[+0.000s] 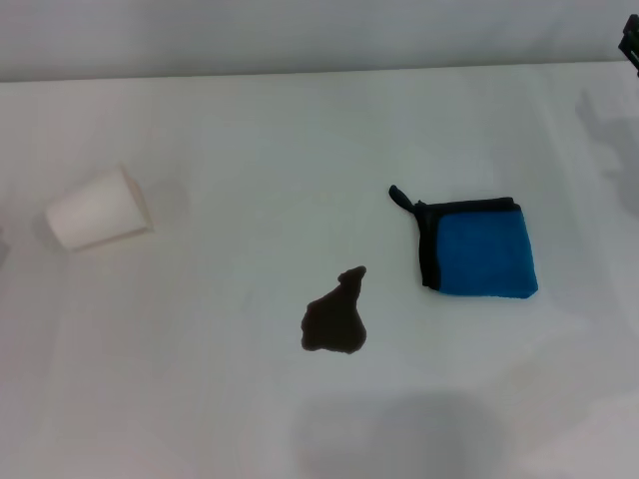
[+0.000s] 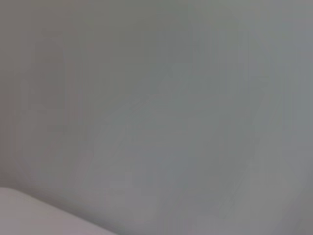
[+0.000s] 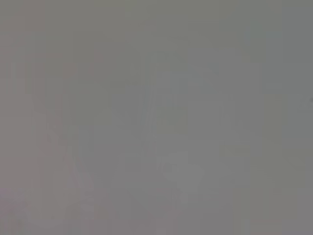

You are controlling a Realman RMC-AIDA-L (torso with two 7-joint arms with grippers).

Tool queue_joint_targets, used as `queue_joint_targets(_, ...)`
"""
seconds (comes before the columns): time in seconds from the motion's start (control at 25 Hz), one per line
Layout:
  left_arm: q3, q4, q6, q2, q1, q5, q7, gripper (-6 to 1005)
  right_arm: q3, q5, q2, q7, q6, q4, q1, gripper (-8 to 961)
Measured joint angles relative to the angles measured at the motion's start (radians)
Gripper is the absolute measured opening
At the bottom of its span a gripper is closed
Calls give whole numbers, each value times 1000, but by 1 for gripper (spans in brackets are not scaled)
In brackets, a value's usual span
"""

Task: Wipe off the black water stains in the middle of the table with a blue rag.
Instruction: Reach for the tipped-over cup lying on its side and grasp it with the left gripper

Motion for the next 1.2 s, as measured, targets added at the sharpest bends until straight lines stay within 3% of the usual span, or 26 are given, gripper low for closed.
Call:
queue_joint_targets(0.44, 0, 12, -5, -4, -6, -19, -5, 869, 8, 5, 4, 0, 1, 27, 11, 860)
queue_joint_targets(0.72, 7, 62, 5, 10, -19, 1, -31, 865, 11, 9, 5, 0, -1, 31, 12, 860)
queue_joint_targets(0.92, 9, 150, 72, 87, -64, 163, -256, 863, 11, 9, 5, 0, 0, 31, 21, 860)
queue_joint_targets(1.0, 6, 164, 100, 136, -95, 245, -383, 862, 11, 10, 5, 0, -3, 31, 31, 860)
queue_joint_targets(1.12, 8, 190, 102, 187, -121, 344, -490, 860, 11, 9, 3, 0, -7, 31, 46, 860)
queue_joint_targets(1.2, 9, 235, 101, 231, -141, 486, -600, 860, 9, 9, 1, 0, -10, 31, 59, 860)
